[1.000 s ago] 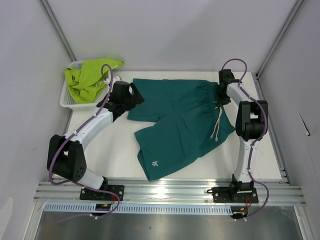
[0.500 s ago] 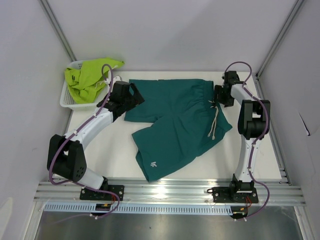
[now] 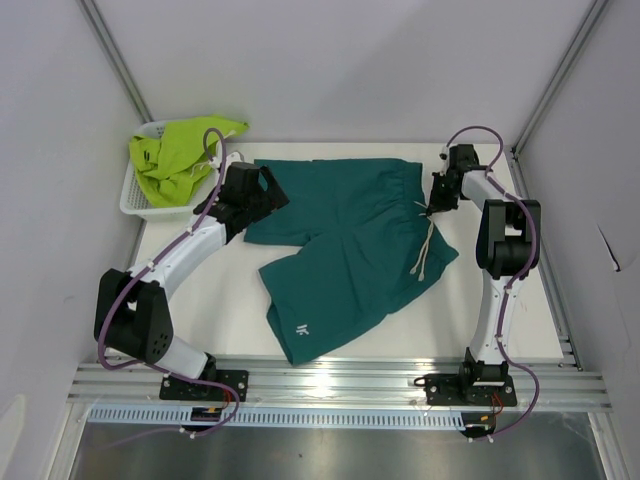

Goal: Fold and stack the shorts
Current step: Flatten the shorts out

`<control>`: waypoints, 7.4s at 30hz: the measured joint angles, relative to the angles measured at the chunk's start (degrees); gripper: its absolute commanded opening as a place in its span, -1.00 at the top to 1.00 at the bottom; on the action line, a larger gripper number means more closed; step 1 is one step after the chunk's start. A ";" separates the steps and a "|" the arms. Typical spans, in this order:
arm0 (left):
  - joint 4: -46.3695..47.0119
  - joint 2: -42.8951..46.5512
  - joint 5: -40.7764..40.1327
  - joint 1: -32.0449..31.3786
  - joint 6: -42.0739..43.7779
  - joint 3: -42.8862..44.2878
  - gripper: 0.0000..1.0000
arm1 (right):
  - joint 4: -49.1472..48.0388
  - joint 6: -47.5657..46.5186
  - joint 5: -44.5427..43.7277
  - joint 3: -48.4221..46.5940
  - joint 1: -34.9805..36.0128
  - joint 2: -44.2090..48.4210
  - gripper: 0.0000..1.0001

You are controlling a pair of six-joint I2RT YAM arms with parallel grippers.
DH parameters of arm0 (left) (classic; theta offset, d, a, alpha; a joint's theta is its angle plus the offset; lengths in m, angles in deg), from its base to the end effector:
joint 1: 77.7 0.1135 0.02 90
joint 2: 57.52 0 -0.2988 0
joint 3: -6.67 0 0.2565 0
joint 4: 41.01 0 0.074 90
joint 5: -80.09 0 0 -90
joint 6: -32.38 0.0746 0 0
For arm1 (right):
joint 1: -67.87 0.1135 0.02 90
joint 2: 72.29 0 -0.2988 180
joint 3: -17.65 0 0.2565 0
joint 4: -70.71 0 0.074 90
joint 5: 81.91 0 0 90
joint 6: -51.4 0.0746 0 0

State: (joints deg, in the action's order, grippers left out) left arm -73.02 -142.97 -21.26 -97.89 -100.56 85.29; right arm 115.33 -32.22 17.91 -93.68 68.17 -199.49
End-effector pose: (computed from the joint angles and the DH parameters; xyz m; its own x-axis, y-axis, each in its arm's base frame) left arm 0.3482 -0.1124 0.2886 -0.5634 -0.5045 -0.6543 -0.2586 0.8598 -0.4403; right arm 0.5200 0.0154 0.1530 -0.8748 0.1049 -0.4730 0.0081 0.9793 0.2022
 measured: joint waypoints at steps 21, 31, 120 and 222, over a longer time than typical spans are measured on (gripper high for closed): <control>2.27 -10.34 7.10 -7.61 6.40 10.05 -0.95 | -2.93 7.67 5.66 26.25 10.62 23.08 1.00; 1.11 -25.64 11.72 -17.73 5.81 18.36 -0.91 | -7.54 12.11 4.57 34.38 10.78 25.83 0.79; 4.63 -49.11 22.27 -27.67 0.46 38.60 0.29 | -12.81 17.11 3.63 34.56 7.74 21.70 0.98; -4.52 -4.11 0.11 -58.05 1.68 -15.06 -0.97 | -22.08 23.54 21.94 16.96 -2.97 3.48 0.92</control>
State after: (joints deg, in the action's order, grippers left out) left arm -77.55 -147.08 -21.15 -155.94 -98.87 70.23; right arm 93.25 -8.68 39.86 -76.72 65.20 -196.01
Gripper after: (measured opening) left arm 0.976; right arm 0.043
